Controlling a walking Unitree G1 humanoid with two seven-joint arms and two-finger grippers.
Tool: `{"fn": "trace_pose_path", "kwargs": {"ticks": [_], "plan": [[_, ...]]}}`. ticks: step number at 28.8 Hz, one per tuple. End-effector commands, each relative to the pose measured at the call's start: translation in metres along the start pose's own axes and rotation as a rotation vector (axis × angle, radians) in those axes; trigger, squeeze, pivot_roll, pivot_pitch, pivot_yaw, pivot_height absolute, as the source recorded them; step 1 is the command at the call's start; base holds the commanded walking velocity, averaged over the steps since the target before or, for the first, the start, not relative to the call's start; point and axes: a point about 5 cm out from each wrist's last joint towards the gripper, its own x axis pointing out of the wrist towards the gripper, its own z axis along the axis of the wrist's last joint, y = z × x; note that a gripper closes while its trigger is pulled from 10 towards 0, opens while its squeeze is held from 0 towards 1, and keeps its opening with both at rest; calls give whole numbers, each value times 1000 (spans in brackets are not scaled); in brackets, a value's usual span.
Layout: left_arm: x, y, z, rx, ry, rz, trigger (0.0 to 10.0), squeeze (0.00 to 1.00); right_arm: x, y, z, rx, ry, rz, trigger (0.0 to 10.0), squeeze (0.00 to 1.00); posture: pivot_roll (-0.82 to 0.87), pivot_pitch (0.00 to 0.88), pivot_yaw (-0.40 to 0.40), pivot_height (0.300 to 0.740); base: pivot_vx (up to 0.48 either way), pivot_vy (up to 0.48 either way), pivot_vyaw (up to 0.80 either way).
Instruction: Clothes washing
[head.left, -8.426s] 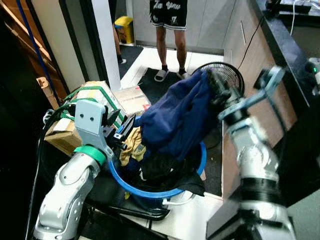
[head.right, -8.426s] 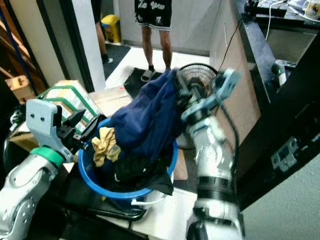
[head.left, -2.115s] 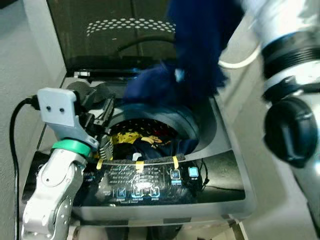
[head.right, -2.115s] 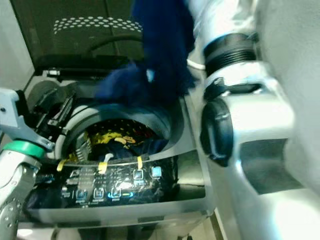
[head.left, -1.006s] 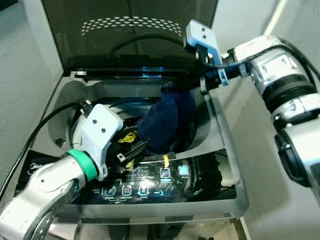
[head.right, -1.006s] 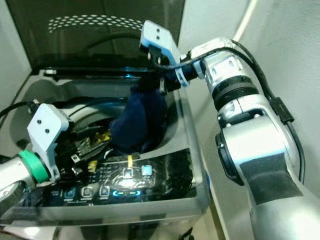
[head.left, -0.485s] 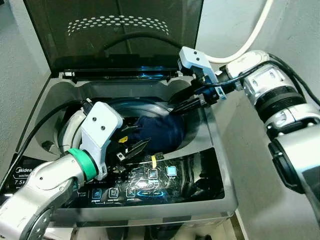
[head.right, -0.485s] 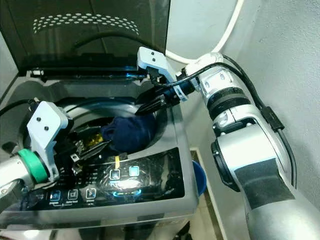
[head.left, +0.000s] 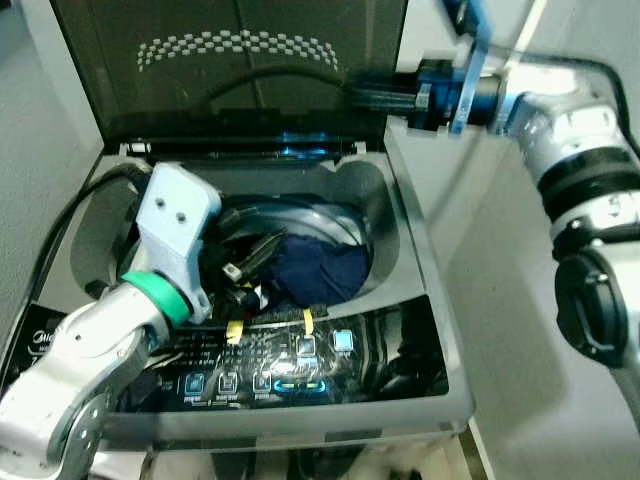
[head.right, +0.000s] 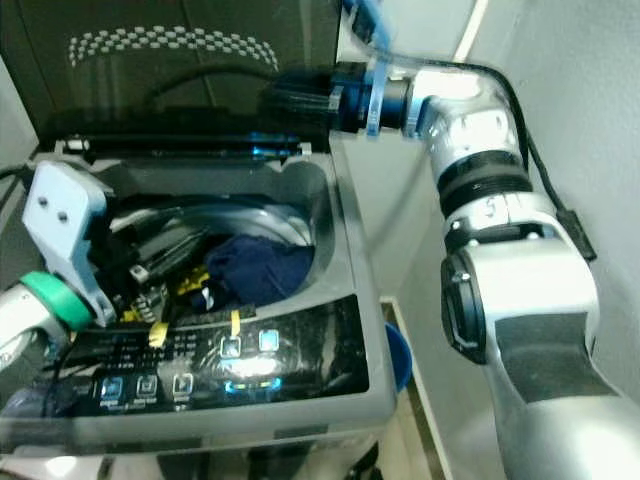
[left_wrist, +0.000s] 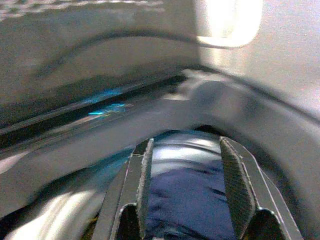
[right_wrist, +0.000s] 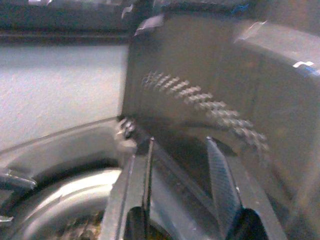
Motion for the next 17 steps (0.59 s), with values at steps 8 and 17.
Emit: {"fn": "trace_pose_path", "kwargs": {"ticks": [8,17], "plan": [[11,20,-12,-2,5,243,10000,0,-21,27,-94,170,-176,-441,10000,0,160,0,2,740,0,0,0],[14,8,-12,49,-10,218,10000,0,-39,63,-94,186,-341,-501,10000,0,154,10,-10,740,0,0,0]]}}
